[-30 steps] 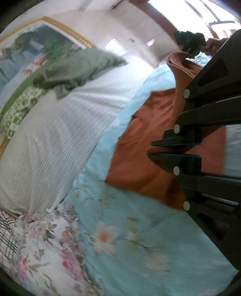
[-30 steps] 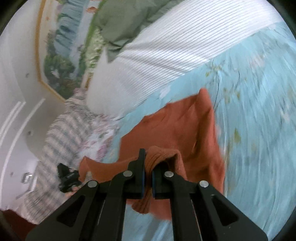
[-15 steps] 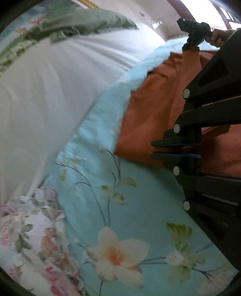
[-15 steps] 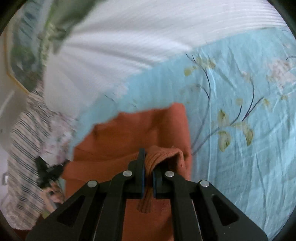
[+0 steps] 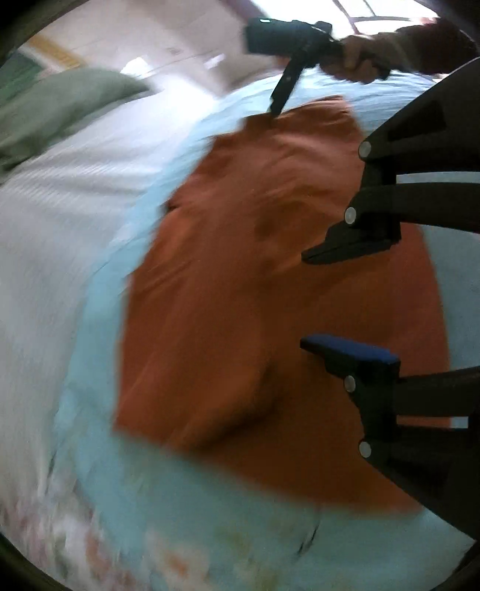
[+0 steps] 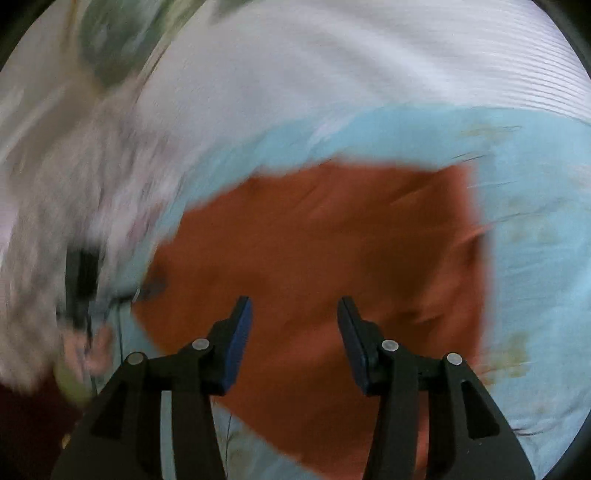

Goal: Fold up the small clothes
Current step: 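Lift the hem and fold it toward the collar, then open both tools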

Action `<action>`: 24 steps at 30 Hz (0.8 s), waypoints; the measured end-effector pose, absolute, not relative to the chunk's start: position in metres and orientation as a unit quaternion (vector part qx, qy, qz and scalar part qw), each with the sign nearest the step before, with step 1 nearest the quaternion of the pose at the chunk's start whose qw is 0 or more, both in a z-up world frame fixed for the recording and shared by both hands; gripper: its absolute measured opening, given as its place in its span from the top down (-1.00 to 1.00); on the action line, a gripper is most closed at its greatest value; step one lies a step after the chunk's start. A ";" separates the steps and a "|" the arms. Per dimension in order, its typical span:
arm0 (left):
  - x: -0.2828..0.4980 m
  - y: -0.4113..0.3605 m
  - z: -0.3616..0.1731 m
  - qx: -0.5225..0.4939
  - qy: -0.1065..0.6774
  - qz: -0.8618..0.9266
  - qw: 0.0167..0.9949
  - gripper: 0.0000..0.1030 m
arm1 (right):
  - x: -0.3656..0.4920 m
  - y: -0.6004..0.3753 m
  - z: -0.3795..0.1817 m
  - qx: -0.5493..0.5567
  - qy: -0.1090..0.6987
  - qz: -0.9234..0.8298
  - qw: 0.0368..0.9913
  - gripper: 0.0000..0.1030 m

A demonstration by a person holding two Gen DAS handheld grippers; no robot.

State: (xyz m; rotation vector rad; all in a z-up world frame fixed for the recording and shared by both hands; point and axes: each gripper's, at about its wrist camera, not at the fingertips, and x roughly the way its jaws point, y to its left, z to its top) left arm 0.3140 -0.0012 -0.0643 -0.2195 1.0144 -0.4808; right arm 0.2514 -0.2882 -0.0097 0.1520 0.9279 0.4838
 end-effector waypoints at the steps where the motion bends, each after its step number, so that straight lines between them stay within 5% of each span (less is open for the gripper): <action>1: 0.316 -0.013 -0.070 -0.082 0.488 -0.226 0.839 0.22 | 0.256 -0.274 -0.020 0.032 0.465 0.230 0.854 0.06; 5: 0.342 -0.030 -0.071 -0.039 0.487 -0.222 0.844 0.23 | 0.284 -0.276 -0.032 -0.009 0.474 0.191 0.859 0.11; 11: 0.417 -0.007 -0.054 -0.077 0.484 -0.175 0.854 0.31 | 0.322 -0.356 -0.002 0.098 0.403 0.073 0.907 0.23; 14: 0.441 0.015 -0.040 -0.098 0.453 -0.121 0.878 -0.17 | 0.319 -0.385 0.014 0.145 0.353 0.026 0.924 0.18; 24: 0.407 0.082 -0.031 -0.206 0.416 -0.047 0.884 -0.24 | 0.263 -0.379 0.017 0.207 0.329 0.034 0.921 0.18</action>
